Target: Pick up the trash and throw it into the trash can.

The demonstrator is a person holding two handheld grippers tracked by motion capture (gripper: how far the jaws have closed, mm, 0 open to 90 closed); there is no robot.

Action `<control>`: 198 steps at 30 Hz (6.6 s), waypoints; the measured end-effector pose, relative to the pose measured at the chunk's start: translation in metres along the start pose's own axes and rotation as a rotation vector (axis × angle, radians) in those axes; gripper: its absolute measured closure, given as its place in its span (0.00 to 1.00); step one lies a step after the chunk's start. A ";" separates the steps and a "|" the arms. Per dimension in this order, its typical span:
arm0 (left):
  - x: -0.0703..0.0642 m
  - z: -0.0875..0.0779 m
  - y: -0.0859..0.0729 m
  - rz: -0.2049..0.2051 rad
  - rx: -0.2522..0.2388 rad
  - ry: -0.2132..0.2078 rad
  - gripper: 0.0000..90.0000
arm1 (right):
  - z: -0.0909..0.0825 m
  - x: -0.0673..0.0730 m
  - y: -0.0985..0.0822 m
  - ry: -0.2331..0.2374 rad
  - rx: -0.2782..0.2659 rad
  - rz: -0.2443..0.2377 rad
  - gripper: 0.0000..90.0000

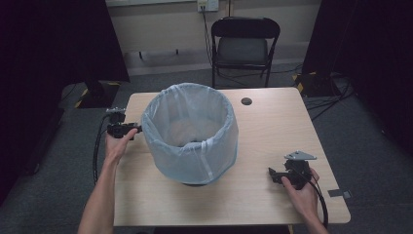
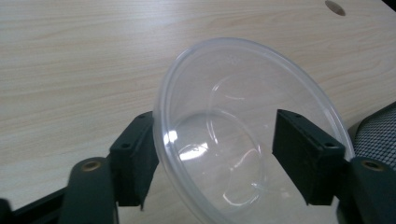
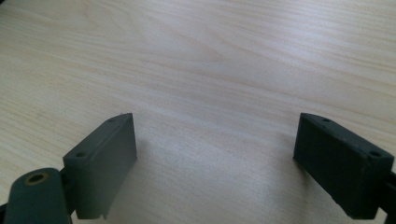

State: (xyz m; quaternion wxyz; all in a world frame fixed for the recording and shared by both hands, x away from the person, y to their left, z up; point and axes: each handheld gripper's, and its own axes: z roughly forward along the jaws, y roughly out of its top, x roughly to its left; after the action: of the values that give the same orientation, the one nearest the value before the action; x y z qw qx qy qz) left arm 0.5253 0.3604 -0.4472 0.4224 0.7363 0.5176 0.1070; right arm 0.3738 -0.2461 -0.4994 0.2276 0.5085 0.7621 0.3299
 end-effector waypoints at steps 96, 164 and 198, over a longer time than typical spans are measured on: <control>-0.137 -0.177 0.071 0.321 -0.655 -0.251 0.94 | 0.000 0.000 0.000 0.001 0.001 0.001 0.13; -0.133 -0.169 -0.012 0.327 -0.398 0.002 0.17 | 0.000 0.000 0.000 -0.001 0.001 0.002 0.13; -0.104 -0.064 -0.147 0.245 -0.007 0.145 0.18 | 0.000 0.000 0.000 -0.001 0.001 0.002 0.13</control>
State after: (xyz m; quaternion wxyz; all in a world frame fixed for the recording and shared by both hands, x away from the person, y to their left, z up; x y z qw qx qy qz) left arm 0.3426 0.3202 -0.4857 0.3701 0.7828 0.4529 0.2124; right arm 0.3737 -0.2459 -0.4993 0.2274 0.5094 0.7616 0.3297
